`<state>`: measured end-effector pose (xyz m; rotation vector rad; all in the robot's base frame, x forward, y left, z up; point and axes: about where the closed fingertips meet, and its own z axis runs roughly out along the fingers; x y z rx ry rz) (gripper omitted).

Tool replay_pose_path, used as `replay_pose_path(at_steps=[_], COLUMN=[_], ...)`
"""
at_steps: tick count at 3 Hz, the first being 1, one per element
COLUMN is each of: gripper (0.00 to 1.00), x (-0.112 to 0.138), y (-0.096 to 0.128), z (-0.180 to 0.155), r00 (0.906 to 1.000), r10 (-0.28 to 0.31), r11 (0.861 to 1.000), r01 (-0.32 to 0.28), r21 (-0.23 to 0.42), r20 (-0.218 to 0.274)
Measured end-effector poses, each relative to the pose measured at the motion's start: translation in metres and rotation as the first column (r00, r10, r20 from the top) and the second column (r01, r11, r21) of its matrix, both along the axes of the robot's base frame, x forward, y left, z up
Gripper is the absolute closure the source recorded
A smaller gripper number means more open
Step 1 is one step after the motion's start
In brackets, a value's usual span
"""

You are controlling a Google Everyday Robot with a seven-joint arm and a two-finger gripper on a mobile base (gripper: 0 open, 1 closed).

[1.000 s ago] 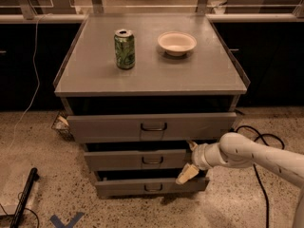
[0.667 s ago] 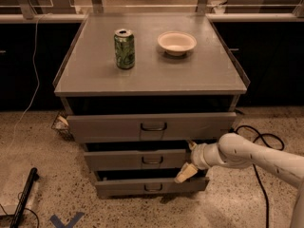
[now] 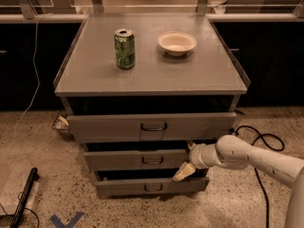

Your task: Open middle drawer

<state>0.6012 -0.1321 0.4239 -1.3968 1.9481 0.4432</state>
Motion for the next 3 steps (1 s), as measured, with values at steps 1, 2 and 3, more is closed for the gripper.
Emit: replay_pose_path(at_steps=[1,2,3], gripper=[0.0,0.26,0.49], x=[0.0007,0.0007,0.0007], y=[-0.0029,-0.0028,-0.0028], z=[-0.0042,-0.0043,-0.0043], r00=[1.0,1.0,1.0], r10=[-0.006,-0.006,-0.006], r11=[1.0,1.0,1.0], r01=[0.006,0.006,0.006], r21=[-0.005,-0.005,-0.005], r20=[-0.001,-0.001,-0.001])
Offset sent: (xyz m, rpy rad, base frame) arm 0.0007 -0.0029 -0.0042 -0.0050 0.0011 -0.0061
